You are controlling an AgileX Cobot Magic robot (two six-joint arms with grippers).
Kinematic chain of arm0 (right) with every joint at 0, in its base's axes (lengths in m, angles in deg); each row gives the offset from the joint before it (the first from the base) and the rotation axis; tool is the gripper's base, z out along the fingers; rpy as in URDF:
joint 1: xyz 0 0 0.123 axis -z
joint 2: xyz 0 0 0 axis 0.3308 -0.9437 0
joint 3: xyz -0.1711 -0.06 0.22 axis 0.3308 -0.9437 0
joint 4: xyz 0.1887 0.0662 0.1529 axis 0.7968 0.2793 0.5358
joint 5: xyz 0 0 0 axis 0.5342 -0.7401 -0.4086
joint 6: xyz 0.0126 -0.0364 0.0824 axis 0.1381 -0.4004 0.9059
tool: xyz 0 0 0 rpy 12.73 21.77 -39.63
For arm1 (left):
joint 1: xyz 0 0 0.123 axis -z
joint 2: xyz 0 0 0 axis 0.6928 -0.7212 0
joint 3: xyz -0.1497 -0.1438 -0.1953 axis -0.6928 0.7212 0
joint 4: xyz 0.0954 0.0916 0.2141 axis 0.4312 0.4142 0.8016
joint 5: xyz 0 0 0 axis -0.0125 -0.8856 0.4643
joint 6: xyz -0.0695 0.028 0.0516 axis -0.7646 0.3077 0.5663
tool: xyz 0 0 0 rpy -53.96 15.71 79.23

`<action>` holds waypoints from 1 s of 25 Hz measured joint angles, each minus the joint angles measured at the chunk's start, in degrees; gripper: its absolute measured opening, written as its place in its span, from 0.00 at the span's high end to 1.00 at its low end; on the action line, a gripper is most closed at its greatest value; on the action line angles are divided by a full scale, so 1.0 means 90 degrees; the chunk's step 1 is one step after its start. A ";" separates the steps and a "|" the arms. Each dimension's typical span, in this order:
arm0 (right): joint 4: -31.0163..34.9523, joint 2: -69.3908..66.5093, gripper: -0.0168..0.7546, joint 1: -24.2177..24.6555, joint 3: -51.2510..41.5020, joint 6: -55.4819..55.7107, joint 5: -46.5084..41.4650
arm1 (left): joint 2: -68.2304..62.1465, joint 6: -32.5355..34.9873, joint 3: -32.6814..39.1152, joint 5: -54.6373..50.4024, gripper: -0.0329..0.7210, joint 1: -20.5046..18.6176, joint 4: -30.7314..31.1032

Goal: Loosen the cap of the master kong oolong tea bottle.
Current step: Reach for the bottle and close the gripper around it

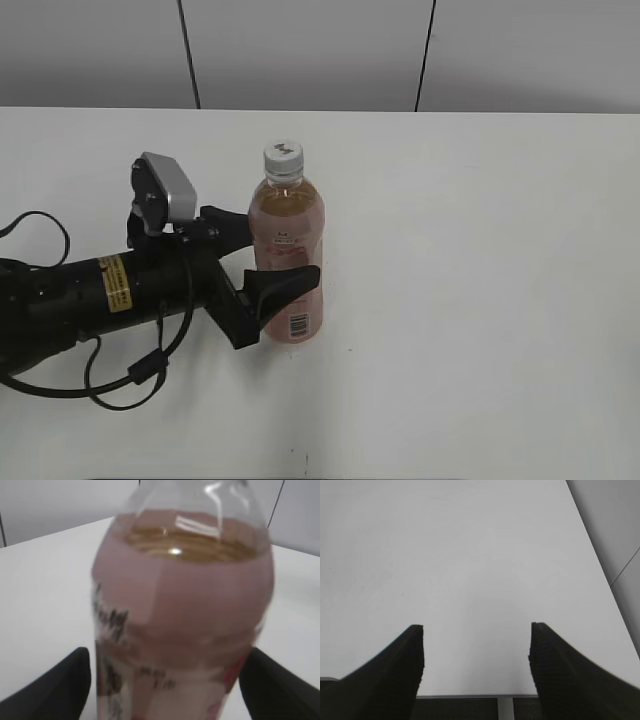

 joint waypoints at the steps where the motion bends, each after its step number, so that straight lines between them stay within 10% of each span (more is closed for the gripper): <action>1: 0.0000 0.0000 0.33 0.0000 0.0000 0.0000 0.0000 | 0.0000 -0.0018 -0.0082 0.0000 0.24 0.0064 -0.0002; 25: 0.0360 -0.0618 0.33 0.0000 0.0083 -0.0145 0.0119 | -0.0127 -0.0265 -0.0486 0.0000 0.41 0.0326 -0.0217</action>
